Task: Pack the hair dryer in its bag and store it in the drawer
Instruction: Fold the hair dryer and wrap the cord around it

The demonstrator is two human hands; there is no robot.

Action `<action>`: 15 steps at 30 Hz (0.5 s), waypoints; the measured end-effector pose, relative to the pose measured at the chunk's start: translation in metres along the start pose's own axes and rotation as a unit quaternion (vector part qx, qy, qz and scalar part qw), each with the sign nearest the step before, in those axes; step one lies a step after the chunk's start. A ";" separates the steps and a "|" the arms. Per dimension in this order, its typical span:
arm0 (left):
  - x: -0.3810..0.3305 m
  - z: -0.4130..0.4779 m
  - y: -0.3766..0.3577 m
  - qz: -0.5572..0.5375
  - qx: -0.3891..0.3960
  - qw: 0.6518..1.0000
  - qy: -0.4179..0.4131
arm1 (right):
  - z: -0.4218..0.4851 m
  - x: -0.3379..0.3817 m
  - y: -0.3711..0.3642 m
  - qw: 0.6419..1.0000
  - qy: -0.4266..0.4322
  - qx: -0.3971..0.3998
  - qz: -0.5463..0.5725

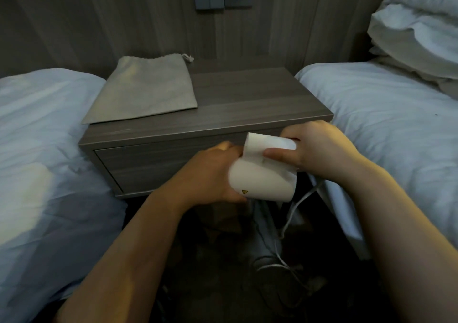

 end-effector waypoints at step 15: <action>0.031 -0.009 0.010 -0.391 -0.066 0.910 0.124 | 0.016 -0.043 -0.005 0.732 -0.046 0.021 0.680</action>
Point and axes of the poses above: each hand's wrist, its own z-axis towards the middle knuckle, its own y-axis out of the back of the hand, x = y × z, the point moved 6 cm from there along z, towards the middle knuckle, and after that the axes turned 8 degrees about -y, right-handed, at the moved point
